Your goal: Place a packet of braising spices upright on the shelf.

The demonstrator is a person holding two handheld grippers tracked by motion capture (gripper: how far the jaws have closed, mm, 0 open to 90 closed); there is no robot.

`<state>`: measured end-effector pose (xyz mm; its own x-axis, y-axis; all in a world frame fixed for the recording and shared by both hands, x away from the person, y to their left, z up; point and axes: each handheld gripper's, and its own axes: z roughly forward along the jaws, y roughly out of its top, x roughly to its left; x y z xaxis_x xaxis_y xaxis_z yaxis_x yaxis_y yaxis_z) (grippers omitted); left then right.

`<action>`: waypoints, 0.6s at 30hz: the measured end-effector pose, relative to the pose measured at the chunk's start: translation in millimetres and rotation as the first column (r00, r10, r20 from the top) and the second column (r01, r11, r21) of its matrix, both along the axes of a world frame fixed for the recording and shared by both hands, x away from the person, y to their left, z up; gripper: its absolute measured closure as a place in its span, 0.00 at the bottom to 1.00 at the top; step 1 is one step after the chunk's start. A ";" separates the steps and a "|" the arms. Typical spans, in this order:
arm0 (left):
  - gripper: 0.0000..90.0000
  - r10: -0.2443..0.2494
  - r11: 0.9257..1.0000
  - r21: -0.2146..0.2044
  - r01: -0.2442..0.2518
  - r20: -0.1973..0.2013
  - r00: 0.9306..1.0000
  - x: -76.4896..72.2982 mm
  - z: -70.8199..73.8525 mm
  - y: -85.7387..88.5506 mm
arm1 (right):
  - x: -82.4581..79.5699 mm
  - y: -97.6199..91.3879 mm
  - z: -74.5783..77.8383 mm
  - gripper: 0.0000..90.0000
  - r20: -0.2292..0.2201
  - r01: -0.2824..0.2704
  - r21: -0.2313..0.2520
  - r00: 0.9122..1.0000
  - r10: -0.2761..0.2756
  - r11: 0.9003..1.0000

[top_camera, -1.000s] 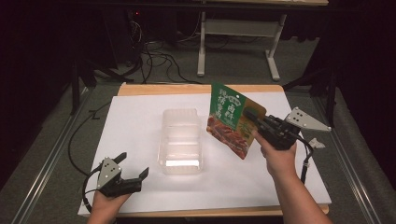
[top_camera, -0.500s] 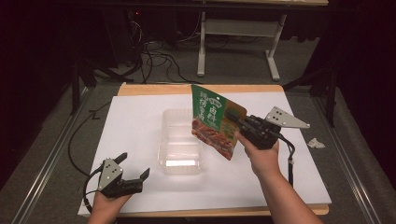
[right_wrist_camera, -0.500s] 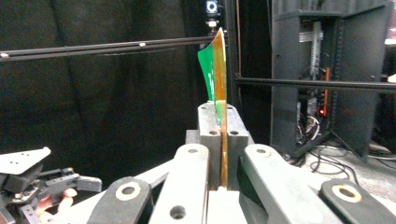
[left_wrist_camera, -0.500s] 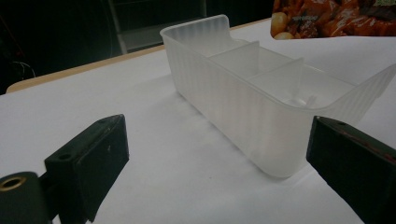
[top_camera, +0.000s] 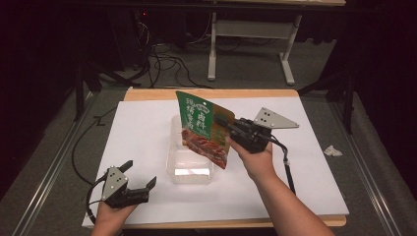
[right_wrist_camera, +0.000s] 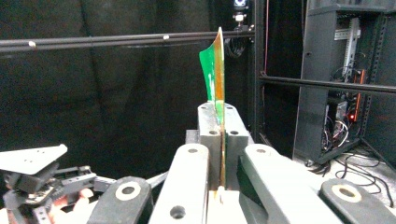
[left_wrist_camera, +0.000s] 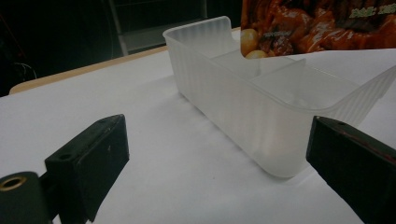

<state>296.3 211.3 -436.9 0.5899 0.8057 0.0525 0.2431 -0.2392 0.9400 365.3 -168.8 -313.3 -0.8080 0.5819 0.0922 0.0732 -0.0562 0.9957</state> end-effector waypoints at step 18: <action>0.07 -0.001 1.000 -0.008 0.001 -0.002 1.000 0.2 0.1 3.2 | 49.1 27.0 -9.4 1.00 -0.024 -0.020 -0.061 1.000 0.019 0.998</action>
